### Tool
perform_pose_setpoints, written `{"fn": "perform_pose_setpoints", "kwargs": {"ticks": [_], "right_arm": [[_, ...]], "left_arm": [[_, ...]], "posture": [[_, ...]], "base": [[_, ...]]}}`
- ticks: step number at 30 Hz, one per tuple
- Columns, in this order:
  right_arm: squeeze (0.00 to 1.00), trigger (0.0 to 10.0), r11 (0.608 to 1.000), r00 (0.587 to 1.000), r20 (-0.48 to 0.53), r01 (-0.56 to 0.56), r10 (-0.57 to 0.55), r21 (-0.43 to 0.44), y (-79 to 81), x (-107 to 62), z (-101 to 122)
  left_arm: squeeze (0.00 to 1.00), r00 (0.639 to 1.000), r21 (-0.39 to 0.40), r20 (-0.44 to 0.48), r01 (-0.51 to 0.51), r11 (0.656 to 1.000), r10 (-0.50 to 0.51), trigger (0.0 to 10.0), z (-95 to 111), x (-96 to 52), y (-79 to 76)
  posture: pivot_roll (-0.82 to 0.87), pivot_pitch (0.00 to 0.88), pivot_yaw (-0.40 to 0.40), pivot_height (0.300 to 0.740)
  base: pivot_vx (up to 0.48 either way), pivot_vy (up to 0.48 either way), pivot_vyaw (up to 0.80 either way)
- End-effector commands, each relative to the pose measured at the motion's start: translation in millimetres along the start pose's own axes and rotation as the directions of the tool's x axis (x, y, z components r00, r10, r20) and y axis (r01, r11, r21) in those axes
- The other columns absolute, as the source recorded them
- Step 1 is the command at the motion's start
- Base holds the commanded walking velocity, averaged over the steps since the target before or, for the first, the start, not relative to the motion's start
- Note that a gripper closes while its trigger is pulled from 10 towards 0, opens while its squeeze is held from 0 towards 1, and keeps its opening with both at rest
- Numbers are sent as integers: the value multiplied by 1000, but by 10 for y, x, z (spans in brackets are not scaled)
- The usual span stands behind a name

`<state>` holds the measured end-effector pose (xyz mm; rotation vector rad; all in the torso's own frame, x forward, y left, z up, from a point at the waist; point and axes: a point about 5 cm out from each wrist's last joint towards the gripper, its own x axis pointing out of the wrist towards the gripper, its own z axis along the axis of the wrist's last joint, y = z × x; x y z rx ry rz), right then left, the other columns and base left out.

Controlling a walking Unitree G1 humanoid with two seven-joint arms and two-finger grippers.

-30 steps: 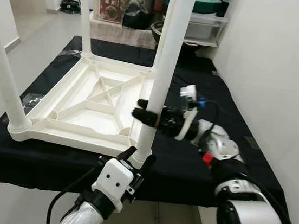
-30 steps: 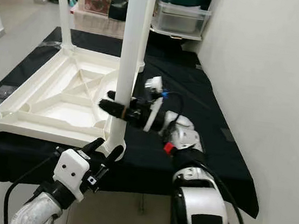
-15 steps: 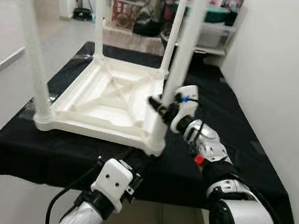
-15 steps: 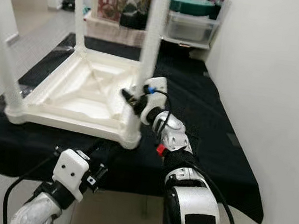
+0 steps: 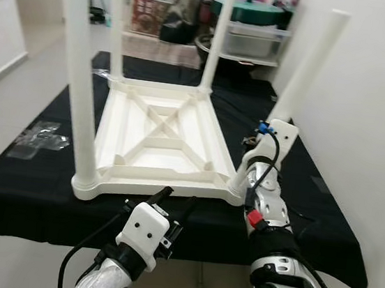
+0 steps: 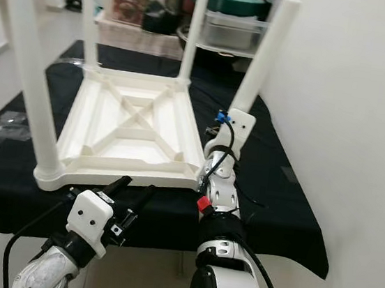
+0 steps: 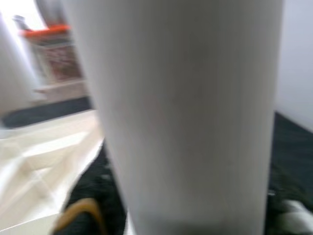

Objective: Building children table

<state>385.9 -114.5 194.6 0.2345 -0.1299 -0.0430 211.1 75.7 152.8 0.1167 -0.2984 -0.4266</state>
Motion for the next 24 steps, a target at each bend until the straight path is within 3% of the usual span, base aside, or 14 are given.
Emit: {"fn": "perform_pose_setpoints", "kwargs": {"ticks": [1, 2, 3, 4, 6, 8, 9, 10, 11, 13, 16, 20, 21, 24], "right_arm": [[1000, 10000, 994, 994, 6, -109, 109, 12, 144, -12, -11], [569, 10000, 978, 978, -30, -207, 208, 37, 171, -3, -41], [569, 10000, 961, 961, -54, -269, 272, 57, 191, -8, -57], [0, 10000, 914, 912, -97, -385, 398, 128, 185, -16, -80], [0, 10000, 872, 871, -112, -455, 478, 183, 179, -28, -85], [0, 10000, 674, 667, -129, -693, 734, 254, 122, -132, -71], [0, 10000, 674, 667, -129, -693, 734, 254, 122, -132, -71], [0, 10000, 552, 545, -111, -783, 831, 287, 80, -201, -34], [0, 10000, 552, 545, -111, -783, 831, 287, 80, -201, -34], [0, 10000, 334, 329, -69, -889, 942, 314, 11, -297, 59], [0, 10000, 256, 244, -77, -922, 967, 292, 35, -285, 82], [0, 10000, 230, 197, -153, -943, 968, 240, 226, -230, 29], [0, 7020, 255, 220, -169, -942, 961, 221, 306, -208, 8], [0, 7020, 282, 248, -180, -937, 952, 205, 384, -186, -7]], "left_arm": [[0, 1000, 0, -24, 3, 1000, -3, 10000, -43, -8, -4], [0, 1000, 0, -25, 3, 1000, -3, 10000, -44, -5, -5], [0, 1000, 0, -25, 3, 1000, -3, 10000, -44, -4, -5], [0, 1000, 0, -25, 1, 1000, -1, 10000, -44, -1, -5], [0, 1000, 1, -25, 0, 1000, 0, 10000, -45, 1, -5], [0, 1000, 1, -24, 0, 1000, 0, 10000, -44, 3, -7], [0, 1000, 1, -24, 0, 1000, 0, 10000, -44, 3, -7], [0, 1000, 1, -24, 0, 1000, 0, 10000, -44, 5, -8], [0, 1000, 1, -24, 0, 1000, 0, 10000, -44, 5, -8], [0, 1000, 0, -23, -1, 1000, 1, 10000, -44, 8, -10], [0, 1000, 1, -23, -2, 1000, 2, 10000, -42, 9, -10], [0, 1000, 1, -23, -3, 1000, 3, 10000, -38, 7, -14], [0, 1000, 1, -24, -3, 1000, 3, 10000, -38, 5, -16], [0, 1000, 2, -25, -3, 1000, 3, 10000, -37, 3, -19]], "posture": [[77, 20, -100, 740], [80, 20, -102, 740], [80, 20, -102, 740], [82, 19, -105, 740], [82, 19, -105, 740], [80, 19, -102, 740], [80, 19, -102, 740], [81, 19, -103, 740], [81, 19, -103, 740], [87, 20, -108, 740], [92, 23, -112, 740], [95, 24, -113, 740], [95, 25, -113, 740], [95, 25, -113, 740]], "base": [[0, 0, 0], [0, 0, 0], [0, 0, 0], [0, 0, 0], [0, 0, 0], [0, 0, 0], [0, 0, 0], [0, 0, 0], [0, 0, 0], [0, 0, 0], [0, 0, 0], [0, 0, 0], [0, 0, 0], [0, 0, 0]]}}
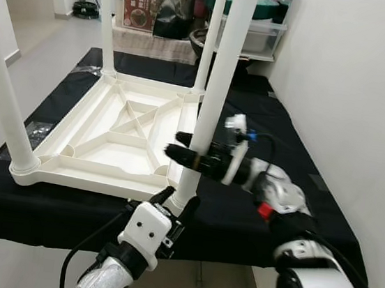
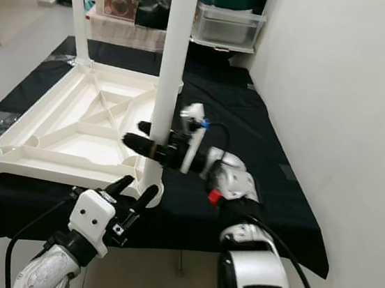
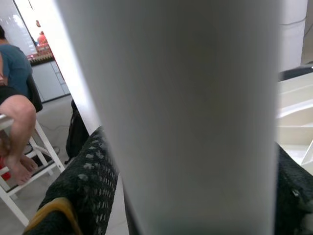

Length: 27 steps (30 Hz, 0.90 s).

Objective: Building children table

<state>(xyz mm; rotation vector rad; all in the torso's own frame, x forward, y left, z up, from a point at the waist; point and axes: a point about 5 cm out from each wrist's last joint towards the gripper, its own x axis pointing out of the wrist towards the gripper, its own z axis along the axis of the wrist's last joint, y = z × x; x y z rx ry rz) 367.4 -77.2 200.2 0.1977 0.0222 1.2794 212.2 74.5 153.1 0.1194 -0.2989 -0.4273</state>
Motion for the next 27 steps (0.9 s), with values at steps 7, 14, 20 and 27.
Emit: {"fn": "perform_pose_setpoints", "kwargs": {"ticks": [7, 14, 20, 27], "right_arm": [[0, 0, 943, 944, 35, 330, -329, -41, -154, 66, 30], [0, 0, 549, 551, 66, 835, -832, -44, -458, -330, 2], [0, 0, 36, 29, 103, 997, -994, 71, -413, -679, -112], [0, 10000, 165, 148, 128, 977, -981, 138, -271, -342, -147]], "left_arm": [[0, 1000, -1, -25, -6, 1000, 6, 10000, -39, -7, -7], [0, 1000, 1, -27, -5, 1000, 5, 10000, -45, -9, -2], [0, 1000, 6, -31, -3, 1000, 4, 10000, -53, -2, 4], [0, 1000, 8, -31, -4, 1000, 4, 10000, -53, -2, 5]], "posture": [[94, 26, -114, 740], [81, 26, -107, 740], [87, 25, -109, 740], [84, 23, -104, 740]], "base": [[0, 0, 0], [0, 0, 0], [0, 0, 0], [0, 0, 0]]}}
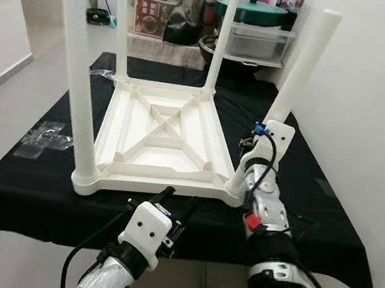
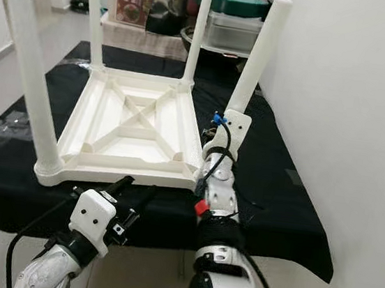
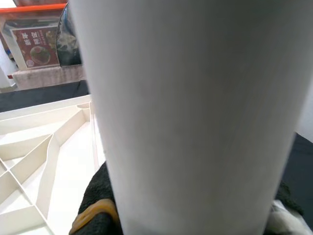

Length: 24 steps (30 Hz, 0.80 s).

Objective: Building children table

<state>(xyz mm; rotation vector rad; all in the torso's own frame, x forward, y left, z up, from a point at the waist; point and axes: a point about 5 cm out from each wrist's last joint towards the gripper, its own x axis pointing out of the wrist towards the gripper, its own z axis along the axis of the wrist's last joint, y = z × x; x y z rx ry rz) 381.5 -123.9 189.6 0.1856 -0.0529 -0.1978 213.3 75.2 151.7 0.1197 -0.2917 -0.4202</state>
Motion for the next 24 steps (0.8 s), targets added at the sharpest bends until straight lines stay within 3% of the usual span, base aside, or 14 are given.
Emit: {"fn": "perform_pose_setpoints", "kwargs": {"ticks": [1, 2, 7, 8, 11, 13, 14, 15, 17, 18, 20, 21, 23, 24], "right_arm": [[0, 10000, 997, 997, -61, -42, 46, 68, 63, -22, -127], [1000, 10000, 991, 993, -24, -110, 112, 74, 143, -20, -95], [1000, 10000, 921, 932, -5, -356, 362, 158, 249, 4, -77], [0, 10000, 880, 888, -33, -450, 459, 150, 207, 21, -110], [0, 10000, 815, 820, -51, -556, 570, 165, 157, 16, -124], [0, 10000, 568, 565, -80, -796, 821, 208, 37, -49, -89], [0, 10000, 568, 565, -80, -796, 821, 208, 37, -49, -89], [0, 10000, 463, 460, -73, -853, 885, 239, 1, -87, -53], [0, 10000, 463, 460, -73, -853, 885, 239, 1, -87, -53], [0, 10000, 342, 338, -61, -912, 939, 228, -21, -137, 7], [0, 10000, 342, 338, -61, -912, 939, 228, -21, -137, 7], [0, 10000, 232, 223, -63, -946, 973, 226, -20, -181, 51], [0, 10000, 232, 223, -63, -946, 973, 226, -20, -181, 51], [0, 10000, 166, 154, -69, -961, 986, 222, -17, -207, 71]], "left_arm": [[0, 1000, 9, -24, 3, 1000, -3, 10000, -36, -5, -3], [0, 1000, 8, -25, 3, 1000, -3, 10000, -38, -6, -4], [0, 1000, 6, -28, 3, 1000, -3, 10000, -48, -7, -5], [0, 1000, 6, -29, 3, 1000, -3, 10000, -51, -3, -8], [0, 1000, 6, -30, 3, 1000, -2, 10000, -54, 0, -12], [0, 999, 7, -32, 1, 1000, -1, 10000, -61, 2, -15], [0, 999, 7, -32, 1, 1000, -1, 10000, -61, 2, -15], [0, 999, 8, -32, 0, 1000, 0, 10000, -63, 2, -16], [0, 999, 8, -32, 0, 1000, 0, 10000, -63, 2, -16], [0, 999, 7, -32, -1, 1000, 1, 10000, -62, 1, -16], [0, 999, 7, -32, -1, 1000, 1, 10000, -62, 1, -16], [0, 999, 7, -33, -1, 1000, 2, 10000, -64, 1, -15], [0, 999, 7, -33, -1, 1000, 2, 10000, -64, 1, -15], [0, 999, 7, -34, -2, 1000, 2, 10000, -65, 1, -15]], "posture": [[84, 23, -104, 740], [81, 18, -106, 740], [78, 16, -107, 740], [79, 12, -107, 740], [81, 10, -109, 740], [81, 5, -108, 740], [81, 5, -108, 740], [81, 5, -108, 740], [81, 5, -108, 740], [86, 4, -113, 740], [86, 4, -113, 740], [87, 4, -113, 740], [87, 4, -113, 740], [87, 4, -113, 740]], "base": [[0, 0, 0], [0, 0, 0], [0, 0, 0], [0, 0, 0], [0, 0, 0], [0, 0, 0], [0, 0, 0], [0, 0, 0], [0, 0, 0], [0, 0, 0], [0, 0, 0], [0, 0, 0], [0, 0, 0], [0, 0, 0]]}}
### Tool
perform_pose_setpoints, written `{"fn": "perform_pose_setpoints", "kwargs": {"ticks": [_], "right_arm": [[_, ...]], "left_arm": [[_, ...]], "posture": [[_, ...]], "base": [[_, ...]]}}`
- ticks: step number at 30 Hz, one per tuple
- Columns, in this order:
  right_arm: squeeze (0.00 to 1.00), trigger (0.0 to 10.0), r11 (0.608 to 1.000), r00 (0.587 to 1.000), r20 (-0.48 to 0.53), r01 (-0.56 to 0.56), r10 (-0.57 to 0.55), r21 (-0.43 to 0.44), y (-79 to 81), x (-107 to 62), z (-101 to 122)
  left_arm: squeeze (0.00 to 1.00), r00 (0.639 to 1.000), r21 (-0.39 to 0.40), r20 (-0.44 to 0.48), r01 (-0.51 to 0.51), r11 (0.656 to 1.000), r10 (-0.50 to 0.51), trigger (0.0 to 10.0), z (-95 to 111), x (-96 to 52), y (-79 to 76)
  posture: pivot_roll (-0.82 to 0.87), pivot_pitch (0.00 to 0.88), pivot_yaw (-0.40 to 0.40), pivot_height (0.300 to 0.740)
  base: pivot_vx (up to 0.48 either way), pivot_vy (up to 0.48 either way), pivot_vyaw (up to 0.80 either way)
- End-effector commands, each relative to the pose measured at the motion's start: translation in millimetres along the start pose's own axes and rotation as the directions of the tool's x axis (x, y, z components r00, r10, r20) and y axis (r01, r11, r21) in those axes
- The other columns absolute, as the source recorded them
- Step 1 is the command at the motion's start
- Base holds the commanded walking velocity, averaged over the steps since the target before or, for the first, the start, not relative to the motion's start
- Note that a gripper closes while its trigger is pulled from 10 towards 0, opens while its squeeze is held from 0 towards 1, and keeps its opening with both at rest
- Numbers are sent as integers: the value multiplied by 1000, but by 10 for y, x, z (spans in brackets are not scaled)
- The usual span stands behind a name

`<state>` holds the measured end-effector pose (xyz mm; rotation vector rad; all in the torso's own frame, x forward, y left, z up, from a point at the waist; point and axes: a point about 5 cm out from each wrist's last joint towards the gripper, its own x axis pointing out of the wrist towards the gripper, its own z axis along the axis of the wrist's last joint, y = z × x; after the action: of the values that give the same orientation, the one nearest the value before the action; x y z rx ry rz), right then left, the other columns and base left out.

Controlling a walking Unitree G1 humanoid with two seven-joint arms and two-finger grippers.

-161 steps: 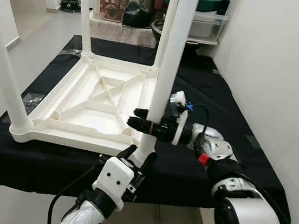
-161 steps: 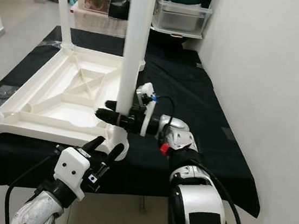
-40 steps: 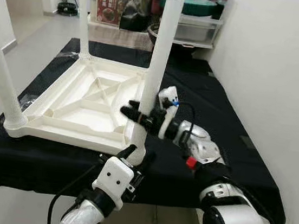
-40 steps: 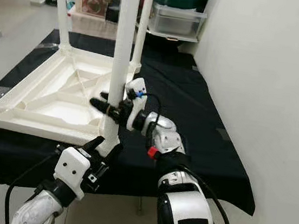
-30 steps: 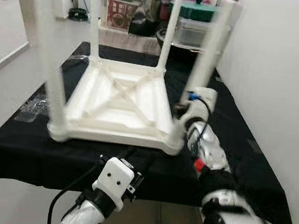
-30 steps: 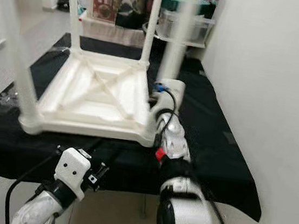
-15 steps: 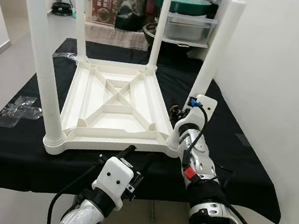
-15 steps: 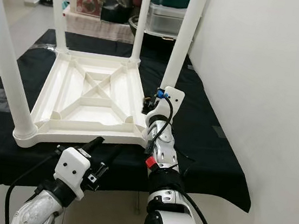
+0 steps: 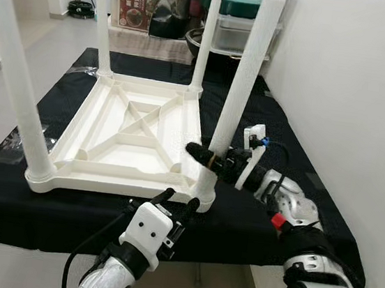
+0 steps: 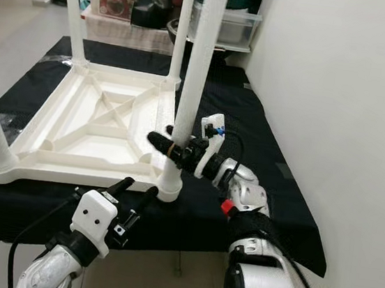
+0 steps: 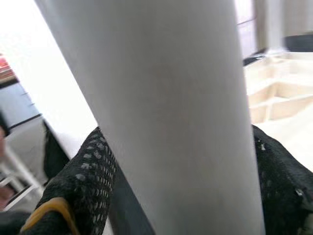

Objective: Building children table

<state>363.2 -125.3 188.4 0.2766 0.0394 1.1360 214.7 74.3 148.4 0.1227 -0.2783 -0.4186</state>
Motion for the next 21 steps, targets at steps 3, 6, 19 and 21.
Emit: {"fn": "perform_pose_setpoints", "kwargs": {"ticks": [3, 6, 19, 21], "right_arm": [[0, 10000, 985, 985, -58, -164, 160, -55, 112, 140, 82], [0, 0, 981, 991, -94, -105, 90, -164, 141, 444, 82], [0, 0, 755, 774, 156, 633, -614, -170, -221, 334, 224], [0, 0, 587, 597, 156, 802, -787, -112, -320, 173, 165]], "left_arm": [[0, 1000, 7, -21, -2, 1000, 2, 10000, -32, -11, -11], [0, 1000, 8, -22, -2, 1000, 2, 10000, -28, -19, -20], [0, 1000, 10, -22, -1, 1000, 1, 10000, -28, -14, -13], [0, 1000, 11, -22, 0, 1000, 1, 10000, -28, -14, -10]], "posture": [[98, 0, -117, 740], [105, 0, -121, 740], [87, 7, -113, 740], [86, 9, -111, 740]], "base": [[0, 0, 0], [0, 0, 0], [0, 0, 0], [0, 0, 0]]}}
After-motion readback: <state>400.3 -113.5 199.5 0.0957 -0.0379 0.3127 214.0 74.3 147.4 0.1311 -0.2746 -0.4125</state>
